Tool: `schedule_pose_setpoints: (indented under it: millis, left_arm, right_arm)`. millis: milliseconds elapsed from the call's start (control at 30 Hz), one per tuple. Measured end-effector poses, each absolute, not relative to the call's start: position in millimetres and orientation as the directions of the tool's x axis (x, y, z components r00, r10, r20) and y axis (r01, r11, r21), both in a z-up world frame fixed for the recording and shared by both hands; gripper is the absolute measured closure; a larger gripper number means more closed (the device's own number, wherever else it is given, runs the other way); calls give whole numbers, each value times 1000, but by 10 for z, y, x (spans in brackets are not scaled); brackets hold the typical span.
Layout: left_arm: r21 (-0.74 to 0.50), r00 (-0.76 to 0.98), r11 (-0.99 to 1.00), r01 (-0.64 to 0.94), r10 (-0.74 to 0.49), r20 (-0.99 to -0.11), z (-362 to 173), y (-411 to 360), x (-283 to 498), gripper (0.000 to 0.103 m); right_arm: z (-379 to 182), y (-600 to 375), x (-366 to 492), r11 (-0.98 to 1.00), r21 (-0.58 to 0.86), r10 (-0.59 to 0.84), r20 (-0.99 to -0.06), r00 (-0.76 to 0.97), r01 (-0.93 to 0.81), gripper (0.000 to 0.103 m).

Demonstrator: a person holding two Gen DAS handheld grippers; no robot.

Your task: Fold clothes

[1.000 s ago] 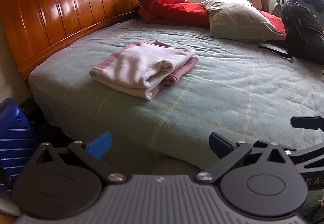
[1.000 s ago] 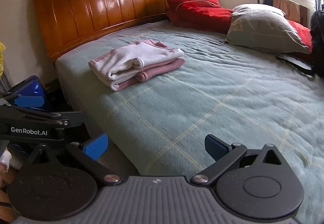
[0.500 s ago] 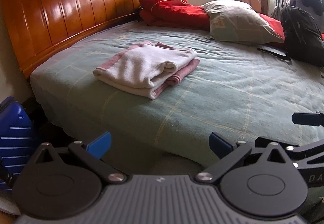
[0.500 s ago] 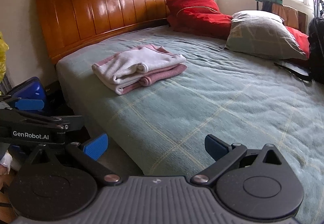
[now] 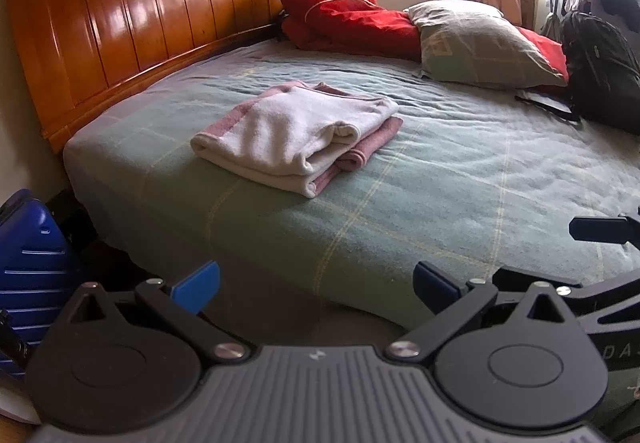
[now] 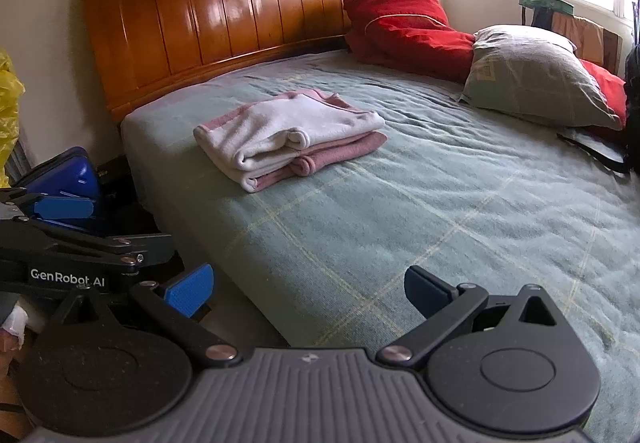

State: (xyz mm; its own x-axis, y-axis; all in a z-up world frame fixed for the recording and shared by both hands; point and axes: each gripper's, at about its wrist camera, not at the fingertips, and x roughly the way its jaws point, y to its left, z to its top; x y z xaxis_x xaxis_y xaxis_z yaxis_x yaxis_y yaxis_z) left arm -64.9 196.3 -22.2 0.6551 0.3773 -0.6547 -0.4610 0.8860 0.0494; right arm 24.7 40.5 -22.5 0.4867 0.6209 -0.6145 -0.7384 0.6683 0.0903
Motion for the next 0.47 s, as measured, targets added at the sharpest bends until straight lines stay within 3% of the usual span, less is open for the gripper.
schedule_pose_setpoints:
  millis: [467]
  left_arm:
    - [65,653,888,-456,383,-653,-231,1940,-644,1]
  right_arm:
    - [-244,385,243,668,96,623,-614,484,-738,0]
